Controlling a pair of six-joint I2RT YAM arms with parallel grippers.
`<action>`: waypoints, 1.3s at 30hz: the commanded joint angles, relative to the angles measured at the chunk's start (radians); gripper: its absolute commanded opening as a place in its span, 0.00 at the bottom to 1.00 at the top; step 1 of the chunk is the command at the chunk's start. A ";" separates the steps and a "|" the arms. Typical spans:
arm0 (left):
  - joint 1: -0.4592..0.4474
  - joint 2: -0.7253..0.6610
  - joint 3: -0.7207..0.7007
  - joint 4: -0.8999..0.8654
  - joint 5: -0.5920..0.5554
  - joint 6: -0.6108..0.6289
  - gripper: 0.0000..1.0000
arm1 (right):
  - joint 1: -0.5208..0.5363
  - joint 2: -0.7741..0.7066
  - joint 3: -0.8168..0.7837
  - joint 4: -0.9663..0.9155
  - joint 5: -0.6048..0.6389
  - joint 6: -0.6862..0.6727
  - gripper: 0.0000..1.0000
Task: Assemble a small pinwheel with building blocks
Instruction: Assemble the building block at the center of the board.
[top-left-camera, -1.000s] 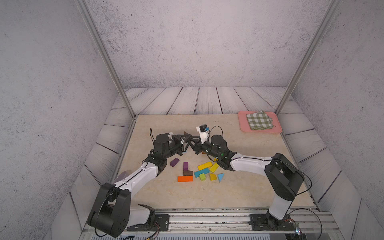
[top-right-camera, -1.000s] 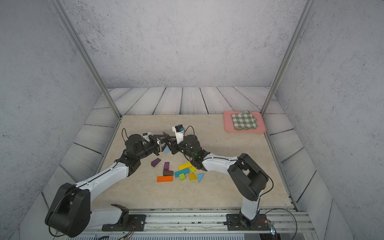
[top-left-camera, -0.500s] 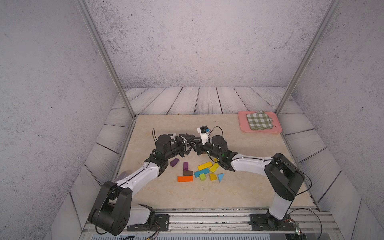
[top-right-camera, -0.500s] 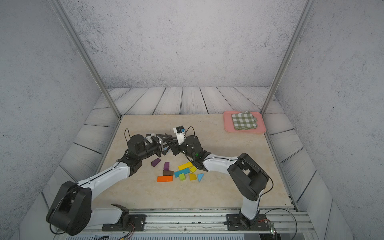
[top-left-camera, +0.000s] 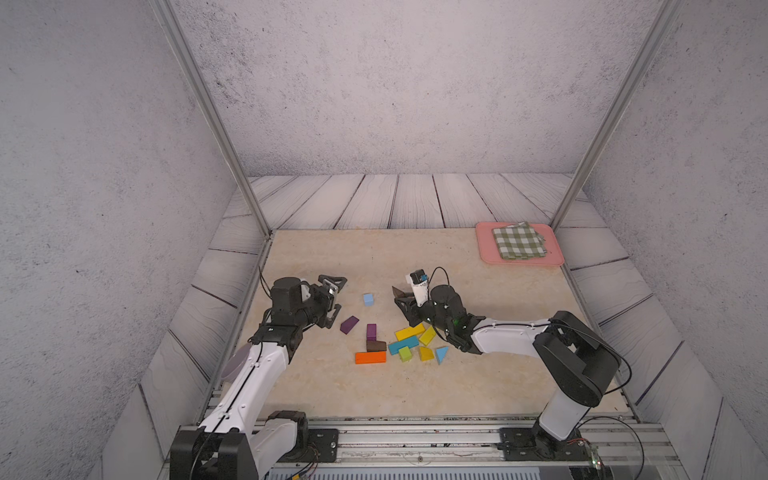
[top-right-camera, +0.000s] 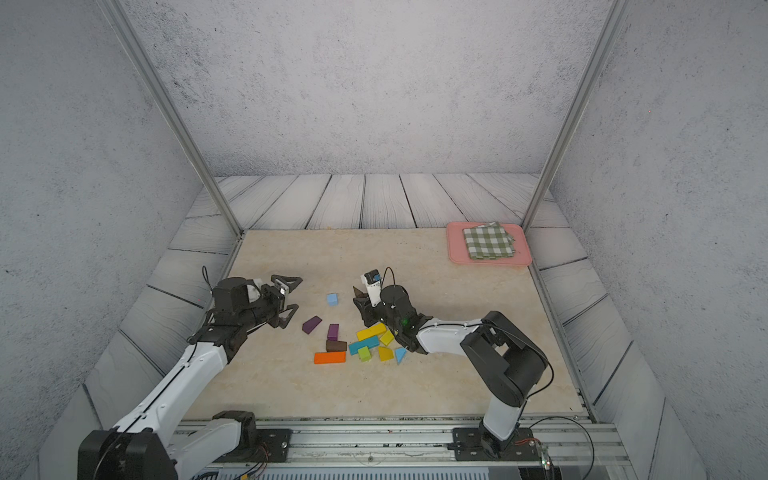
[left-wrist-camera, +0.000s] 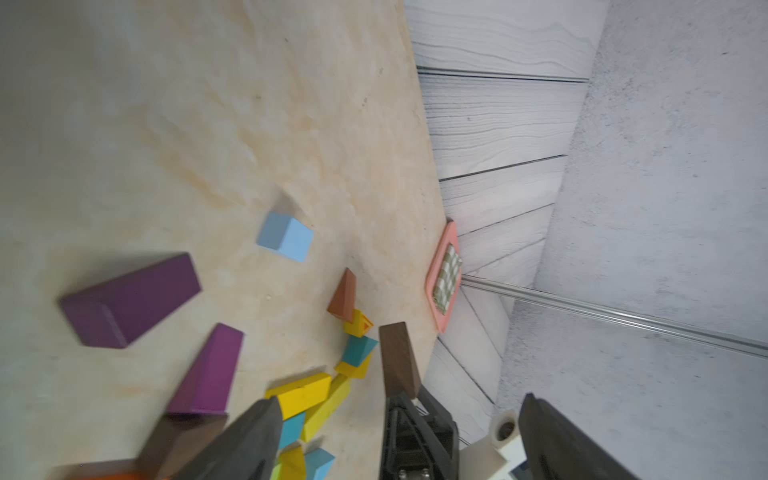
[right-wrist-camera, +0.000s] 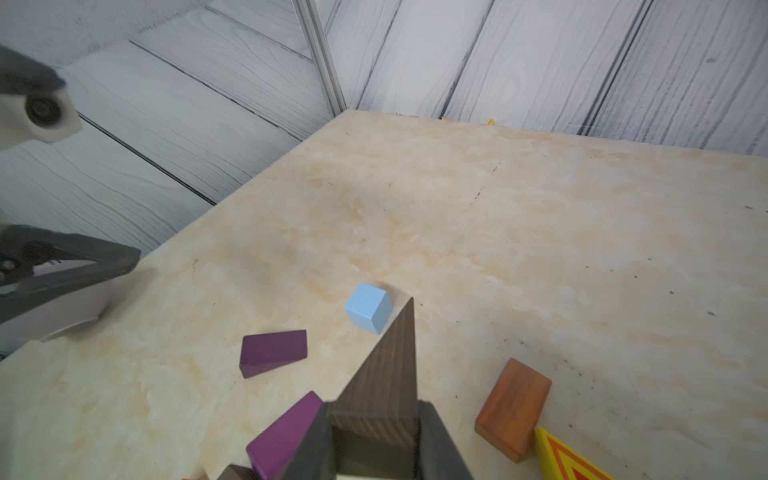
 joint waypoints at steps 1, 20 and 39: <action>0.037 0.025 0.041 -0.198 -0.033 0.201 0.96 | 0.017 0.113 -0.008 0.188 -0.007 0.046 0.04; 0.120 0.204 0.072 -0.184 0.090 0.308 0.96 | 0.090 0.360 0.112 0.129 0.086 0.040 0.19; 0.168 0.184 0.058 -0.197 0.103 0.327 0.96 | 0.094 0.351 0.142 -0.033 0.097 0.004 0.46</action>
